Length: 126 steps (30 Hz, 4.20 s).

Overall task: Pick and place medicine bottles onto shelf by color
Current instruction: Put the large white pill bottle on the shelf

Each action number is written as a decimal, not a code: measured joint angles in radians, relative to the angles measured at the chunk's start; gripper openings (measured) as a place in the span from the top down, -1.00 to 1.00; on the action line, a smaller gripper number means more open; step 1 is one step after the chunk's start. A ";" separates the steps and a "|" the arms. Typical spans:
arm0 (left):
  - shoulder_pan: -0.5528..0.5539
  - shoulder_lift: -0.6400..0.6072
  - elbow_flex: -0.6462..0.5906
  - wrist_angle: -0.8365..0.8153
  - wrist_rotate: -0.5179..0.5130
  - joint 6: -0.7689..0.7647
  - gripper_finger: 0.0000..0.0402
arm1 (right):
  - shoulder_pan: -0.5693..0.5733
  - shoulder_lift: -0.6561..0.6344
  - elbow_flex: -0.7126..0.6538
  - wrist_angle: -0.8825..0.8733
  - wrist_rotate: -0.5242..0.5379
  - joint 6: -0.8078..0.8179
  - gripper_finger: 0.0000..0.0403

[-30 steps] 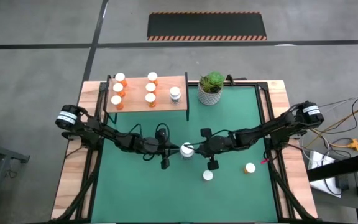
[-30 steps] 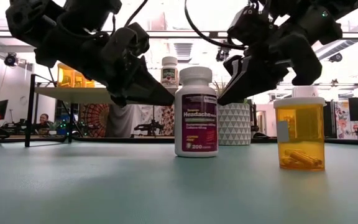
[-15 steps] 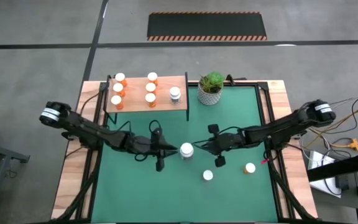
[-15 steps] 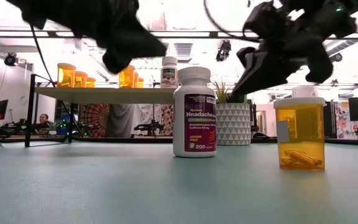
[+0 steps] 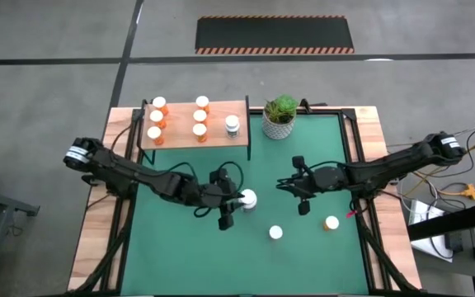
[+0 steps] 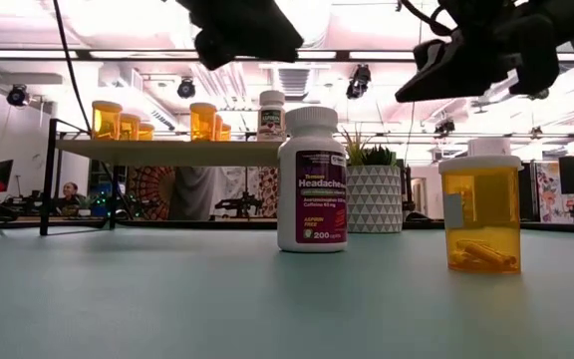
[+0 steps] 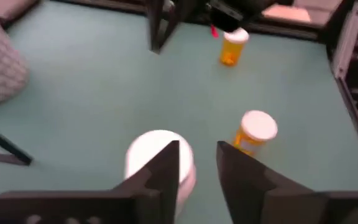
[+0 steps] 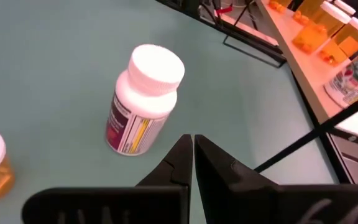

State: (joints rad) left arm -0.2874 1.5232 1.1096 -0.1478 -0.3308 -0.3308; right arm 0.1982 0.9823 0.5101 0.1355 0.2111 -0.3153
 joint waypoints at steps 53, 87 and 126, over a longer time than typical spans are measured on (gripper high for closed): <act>0.050 0.181 0.087 -0.033 0.027 0.018 -0.10 | 0.000 -0.024 -0.030 -0.019 -0.001 0.012 0.95; 0.419 -0.616 0.163 -0.813 0.114 0.616 -0.11 | 0.000 -0.017 -0.030 0.106 -0.010 0.063 0.95; 0.890 -0.480 0.162 -0.886 0.355 0.862 -0.15 | 0.000 -0.012 -0.030 0.109 -0.010 0.140 0.95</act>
State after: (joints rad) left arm 0.6025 1.0435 1.2721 -1.0341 0.0246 0.5316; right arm 0.1986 0.9707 0.4801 0.2447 0.2012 -0.1749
